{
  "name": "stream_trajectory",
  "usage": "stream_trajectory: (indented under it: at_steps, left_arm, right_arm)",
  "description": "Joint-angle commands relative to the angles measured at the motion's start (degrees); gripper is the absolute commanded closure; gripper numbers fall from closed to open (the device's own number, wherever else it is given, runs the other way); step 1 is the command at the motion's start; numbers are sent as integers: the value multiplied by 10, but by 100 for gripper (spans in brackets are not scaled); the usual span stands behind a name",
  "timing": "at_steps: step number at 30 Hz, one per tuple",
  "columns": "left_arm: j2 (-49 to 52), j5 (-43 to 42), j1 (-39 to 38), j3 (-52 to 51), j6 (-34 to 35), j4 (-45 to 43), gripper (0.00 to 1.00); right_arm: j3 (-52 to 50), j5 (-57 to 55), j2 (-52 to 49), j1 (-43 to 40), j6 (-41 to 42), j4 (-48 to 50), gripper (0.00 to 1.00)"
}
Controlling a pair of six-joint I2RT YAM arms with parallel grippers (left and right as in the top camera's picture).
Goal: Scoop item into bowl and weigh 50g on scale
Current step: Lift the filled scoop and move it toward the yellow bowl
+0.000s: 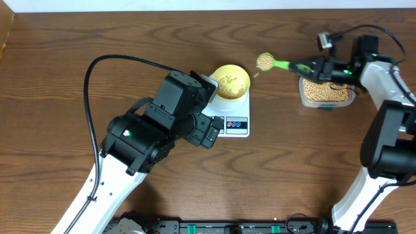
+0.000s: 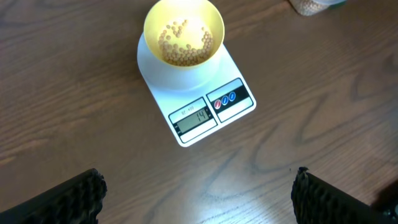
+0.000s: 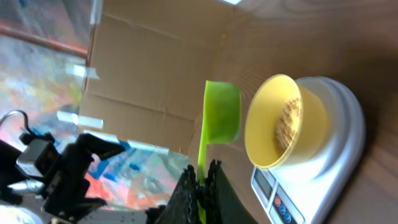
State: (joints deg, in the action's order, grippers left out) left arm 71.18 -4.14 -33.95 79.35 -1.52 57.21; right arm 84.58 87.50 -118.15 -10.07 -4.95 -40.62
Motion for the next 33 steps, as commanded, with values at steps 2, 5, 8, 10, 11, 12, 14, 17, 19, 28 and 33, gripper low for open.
stream_trajectory:
  at_steps: [2,5,8,10,11,12,14,17,19,28,33]
  left_arm:
    - [-1,7,1,14,-4,2,2]
    - [-1,7,1,14,-4,2,2]
    - [-1,7,1,14,-4,2,2]
    - [-1,7,1,14,-4,2,2]
    - [-1,7,1,14,-4,2,2]
    - [-1,7,1,14,-4,2,2]
    - [-1,7,1,14,-4,2,2]
    - [-1,7,1,14,-4,2,2]
    - [-1,7,1,14,-4,2,2]
    - [-1,7,1,14,-4,2,2]
    - [-1,7,1,14,-4,2,2]
  right_arm:
    - [2,20,-4,39,187,133,99]
    - [2,20,-4,62,294,259,99]
    - [2,20,-4,82,381,369,99]
    - [2,20,-4,92,420,424,99]
    - [2,20,-4,96,430,439,99]
    - [2,20,-4,99,439,452,99]
    - [2,20,-4,102,441,460,99]
    - [2,20,-4,101,441,460,99]
    - [2,20,-4,101,436,461,99]
    - [1,9,-4,102,405,460,99]
    - [1,-40,-4,102,404,436,99]
